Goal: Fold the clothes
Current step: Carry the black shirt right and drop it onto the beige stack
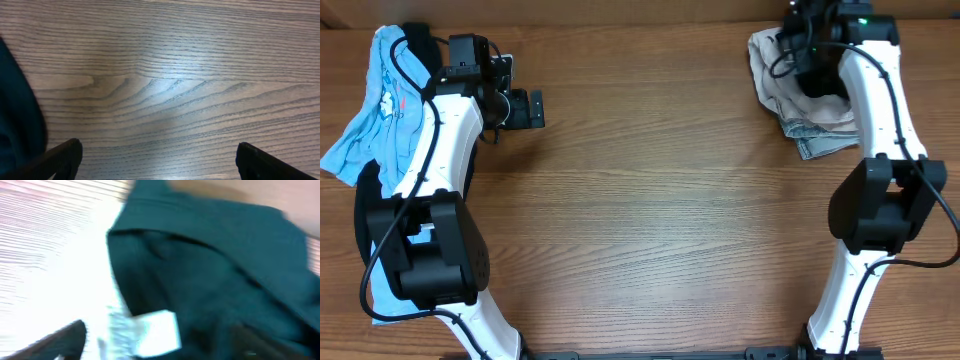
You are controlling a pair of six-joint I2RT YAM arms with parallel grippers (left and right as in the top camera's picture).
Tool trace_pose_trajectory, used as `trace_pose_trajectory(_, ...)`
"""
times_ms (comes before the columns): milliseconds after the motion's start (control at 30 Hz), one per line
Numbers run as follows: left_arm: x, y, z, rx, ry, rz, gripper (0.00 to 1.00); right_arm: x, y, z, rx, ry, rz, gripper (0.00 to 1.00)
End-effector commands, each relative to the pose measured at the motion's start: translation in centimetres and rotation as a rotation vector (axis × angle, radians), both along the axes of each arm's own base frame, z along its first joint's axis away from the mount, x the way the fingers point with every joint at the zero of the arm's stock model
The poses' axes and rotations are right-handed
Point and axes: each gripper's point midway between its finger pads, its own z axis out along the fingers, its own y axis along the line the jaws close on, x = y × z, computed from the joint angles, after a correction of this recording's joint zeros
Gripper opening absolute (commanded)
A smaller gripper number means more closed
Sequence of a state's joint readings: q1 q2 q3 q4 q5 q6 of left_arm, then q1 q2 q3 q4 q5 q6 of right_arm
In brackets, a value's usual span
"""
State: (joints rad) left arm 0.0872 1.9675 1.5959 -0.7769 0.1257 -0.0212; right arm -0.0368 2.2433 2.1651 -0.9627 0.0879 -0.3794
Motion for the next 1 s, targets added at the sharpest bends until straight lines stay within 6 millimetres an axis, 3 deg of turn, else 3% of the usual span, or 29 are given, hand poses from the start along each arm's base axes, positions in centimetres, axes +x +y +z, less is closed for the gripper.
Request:
trace_pose_trajectory(0,0.4,0.3,0.6,0.000,-0.020,0.014,1.00,0.0,2.6,1.4,0.121,-0.028,-0.065,1.00)
trace_pose_trajectory(67,0.5,0.3,0.6,0.000,-0.023,0.014,1.00,-0.3,3.5,2.9,0.154,-0.043,-0.084,1.00)
trace_pose_trajectory(200,0.7,0.3,0.8,0.001,-0.035,0.014,1.00,-0.9,4.1,10.3,0.242,-0.181,-0.140,1.00)
trace_pose_trajectory(333,0.7,0.3,0.8,0.001,-0.035,0.014,1.00,-0.7,1.5,15.7,0.283,-0.339,-0.209,1.00)
trace_pose_trajectory(400,0.7,0.3,0.8,0.001,-0.036,0.014,1.00,-0.2,-0.4,16.7,0.279,-0.387,-0.235,1.00)
trace_pose_trajectory(467,0.8,0.3,0.8,0.001,-0.037,0.014,1.00,0.3,-2.6,16.4,0.274,-0.406,-0.268,1.00)
trace_pose_trajectory(633,0.8,0.3,0.8,0.002,-0.036,0.014,1.00,1.6,-6.4,12.1,0.269,-0.349,-0.328,1.00)
trace_pose_trajectory(733,0.7,0.3,0.8,0.002,-0.035,0.014,1.00,2.5,-7.9,7.4,0.285,-0.273,-0.350,1.00)
trace_pose_trajectory(833,0.7,0.3,0.8,0.002,-0.035,0.014,1.00,3.3,-7.8,1.5,0.331,-0.163,-0.345,1.00)
trace_pose_trajectory(867,0.7,0.3,0.8,0.002,-0.035,0.014,1.00,3.3,-7.3,-2.4,0.355,-0.084,-0.344,1.00)
trace_pose_trajectory(967,0.7,0.3,0.8,0.002,-0.035,0.014,1.00,2.7,-6.0,-9.0,0.405,0.056,-0.337,1.00)
